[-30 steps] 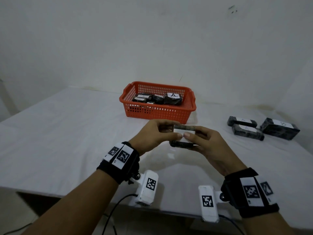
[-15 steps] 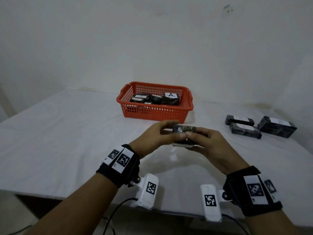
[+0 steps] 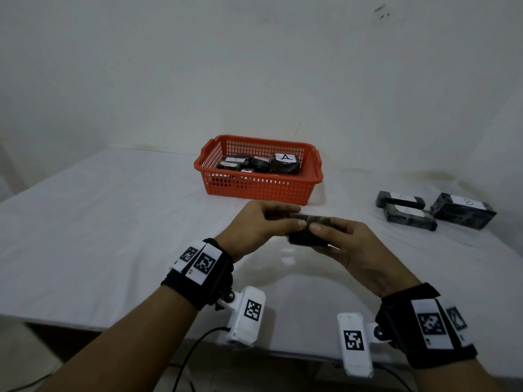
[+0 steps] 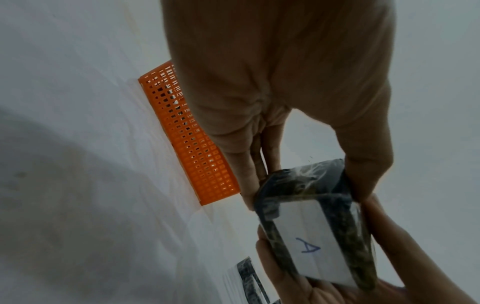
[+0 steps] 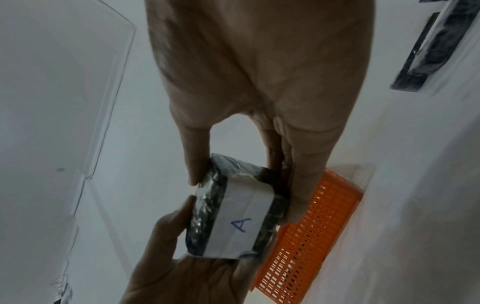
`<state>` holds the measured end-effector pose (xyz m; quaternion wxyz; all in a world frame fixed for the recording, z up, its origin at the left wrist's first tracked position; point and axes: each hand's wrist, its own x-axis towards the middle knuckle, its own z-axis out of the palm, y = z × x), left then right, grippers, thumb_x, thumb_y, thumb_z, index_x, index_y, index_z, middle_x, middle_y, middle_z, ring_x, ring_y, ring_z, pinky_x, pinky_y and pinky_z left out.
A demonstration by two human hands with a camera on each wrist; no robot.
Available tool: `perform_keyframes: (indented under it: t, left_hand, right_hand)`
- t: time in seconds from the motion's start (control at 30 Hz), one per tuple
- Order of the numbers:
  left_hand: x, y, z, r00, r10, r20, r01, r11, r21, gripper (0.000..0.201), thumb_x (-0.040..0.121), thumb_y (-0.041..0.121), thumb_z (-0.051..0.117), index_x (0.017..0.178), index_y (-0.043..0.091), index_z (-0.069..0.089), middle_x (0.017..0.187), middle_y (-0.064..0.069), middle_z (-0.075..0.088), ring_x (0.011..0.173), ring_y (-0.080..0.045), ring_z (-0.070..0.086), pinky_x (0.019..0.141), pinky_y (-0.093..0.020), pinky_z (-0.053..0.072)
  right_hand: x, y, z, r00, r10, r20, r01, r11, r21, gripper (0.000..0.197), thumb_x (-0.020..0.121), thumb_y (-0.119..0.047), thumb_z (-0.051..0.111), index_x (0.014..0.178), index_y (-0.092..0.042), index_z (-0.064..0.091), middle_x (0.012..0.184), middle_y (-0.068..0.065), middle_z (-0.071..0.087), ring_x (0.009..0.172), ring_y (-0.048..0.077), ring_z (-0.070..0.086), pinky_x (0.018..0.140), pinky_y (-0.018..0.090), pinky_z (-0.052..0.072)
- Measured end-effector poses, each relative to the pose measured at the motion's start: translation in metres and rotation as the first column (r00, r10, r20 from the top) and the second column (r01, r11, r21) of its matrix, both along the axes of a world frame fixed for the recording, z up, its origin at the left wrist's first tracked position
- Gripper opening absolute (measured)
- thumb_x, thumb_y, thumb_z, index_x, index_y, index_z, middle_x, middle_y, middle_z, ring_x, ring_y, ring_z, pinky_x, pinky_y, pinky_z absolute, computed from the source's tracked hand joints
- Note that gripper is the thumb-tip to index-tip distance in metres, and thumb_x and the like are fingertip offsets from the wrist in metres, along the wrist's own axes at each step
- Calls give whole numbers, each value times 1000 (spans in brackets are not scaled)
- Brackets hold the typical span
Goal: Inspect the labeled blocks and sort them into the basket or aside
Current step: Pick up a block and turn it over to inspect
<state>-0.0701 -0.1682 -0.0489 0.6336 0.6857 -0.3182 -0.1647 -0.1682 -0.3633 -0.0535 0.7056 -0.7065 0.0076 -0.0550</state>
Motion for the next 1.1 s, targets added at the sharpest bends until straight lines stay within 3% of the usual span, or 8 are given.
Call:
perform_keyframes:
  t: [0.13, 0.3, 0.53, 0.6, 0.7, 0.8, 0.93, 1.1]
  left_hand:
    - [-1, 3, 2, 997, -75, 4, 75, 997, 26, 42, 92, 21, 74, 132, 12, 65, 124, -2, 74, 117, -14, 69, 106, -35, 53]
    - [-5, 3, 4, 996, -82, 47, 81, 996, 26, 34, 90, 9, 74, 123, 9, 71, 115, -2, 77, 106, -11, 73, 87, -19, 56]
    - [-3, 3, 4, 994, -87, 72, 85, 996, 33, 42, 89, 12, 76, 130, 10, 66, 124, -3, 74, 116, -16, 69, 106, -40, 53]
    - [-1, 2, 3, 995, -50, 90, 48, 999, 20, 47, 85, 7, 80, 130, 9, 66, 123, -3, 74, 117, -15, 68, 105, -43, 54]
    - [0, 0, 3, 995, -61, 77, 60, 998, 9, 57, 79, 1, 83, 131, 10, 62, 125, -3, 71, 120, -17, 67, 101, -45, 56]
    - [-1, -3, 2, 995, -94, 40, 94, 996, -9, 62, 79, 0, 83, 135, 11, 58, 132, -3, 67, 124, -16, 64, 99, -39, 57]
    - [-3, -6, 1, 993, -104, -55, 101, 993, -53, 37, 96, 21, 67, 130, 8, 66, 124, -7, 73, 114, -23, 70, 97, -39, 57]
    - [0, -10, -5, 999, -7, 34, 8, 1000, -29, 27, 96, 7, 66, 122, 4, 70, 115, -11, 76, 106, -23, 73, 92, -34, 59]
  right_hand:
    - [-3, -4, -3, 999, -2, 32, 4, 999, -52, 46, 81, -25, 79, 124, -12, 73, 118, 11, 78, 118, 27, 71, 113, 49, 46]
    - [-5, -3, -3, 997, 21, 70, -20, 1000, -16, 47, 82, -17, 79, 127, -5, 71, 122, 16, 75, 118, 36, 71, 114, 53, 44]
    - [-8, 1, 5, 996, 14, 93, -11, 999, -35, 37, 89, -16, 71, 124, -6, 71, 119, 15, 77, 111, 34, 74, 108, 46, 50]
    - [-6, 0, 7, 999, 0, 50, 2, 1000, -26, 42, 85, -21, 74, 125, -10, 71, 120, 12, 77, 114, 30, 73, 108, 46, 50]
    - [-3, -1, 9, 999, -12, -39, 11, 1000, -9, 39, 95, -31, 66, 124, -5, 73, 118, 13, 77, 115, 31, 72, 105, 45, 54]
    - [1, -2, 9, 996, -73, -46, 74, 997, 13, 33, 98, -21, 65, 121, 1, 71, 112, 17, 78, 111, 37, 73, 96, 43, 60]
    - [4, -4, 6, 993, -118, 7, 118, 993, -5, 34, 93, -10, 71, 126, -4, 69, 111, 16, 79, 108, 33, 75, 94, 41, 60]
    - [3, -3, 7, 993, -121, 7, 121, 992, -22, 32, 93, -16, 72, 124, -10, 70, 106, 16, 79, 102, 30, 77, 92, 41, 60]
